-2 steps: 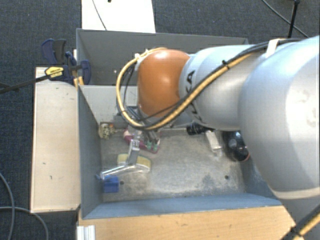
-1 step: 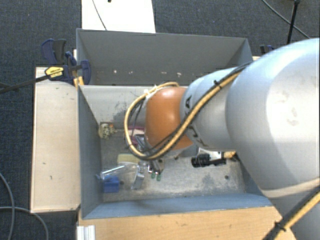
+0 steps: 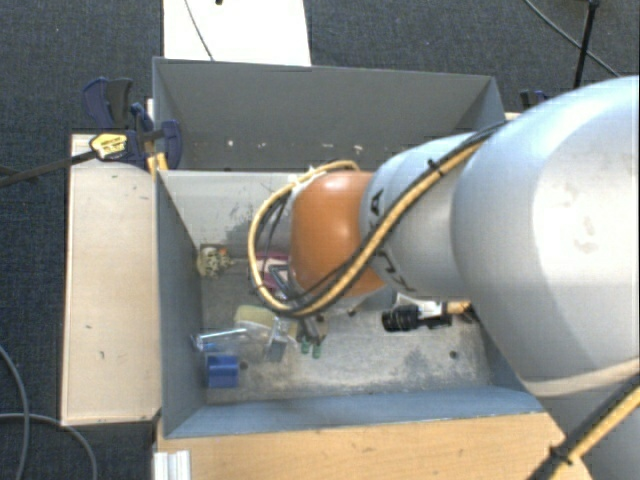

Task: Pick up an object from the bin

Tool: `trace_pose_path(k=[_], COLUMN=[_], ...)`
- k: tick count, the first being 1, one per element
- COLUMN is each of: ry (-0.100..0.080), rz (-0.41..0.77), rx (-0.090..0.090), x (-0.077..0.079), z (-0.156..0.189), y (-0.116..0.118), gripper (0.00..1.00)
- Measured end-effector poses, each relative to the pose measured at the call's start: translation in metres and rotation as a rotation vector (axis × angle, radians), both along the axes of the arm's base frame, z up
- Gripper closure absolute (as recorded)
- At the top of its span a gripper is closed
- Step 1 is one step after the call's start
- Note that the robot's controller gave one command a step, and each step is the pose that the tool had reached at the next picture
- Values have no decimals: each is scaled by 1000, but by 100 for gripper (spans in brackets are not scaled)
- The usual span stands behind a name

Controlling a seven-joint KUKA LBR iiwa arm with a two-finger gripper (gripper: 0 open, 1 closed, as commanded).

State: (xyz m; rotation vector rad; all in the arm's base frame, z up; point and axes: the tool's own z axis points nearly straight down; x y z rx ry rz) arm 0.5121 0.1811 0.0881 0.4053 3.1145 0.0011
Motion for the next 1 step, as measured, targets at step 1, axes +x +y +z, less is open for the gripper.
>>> trace_pose_path(k=[1], ry=[-6], rz=[28], rx=[3], x=[-5], z=[75], y=[16], gripper=[100])
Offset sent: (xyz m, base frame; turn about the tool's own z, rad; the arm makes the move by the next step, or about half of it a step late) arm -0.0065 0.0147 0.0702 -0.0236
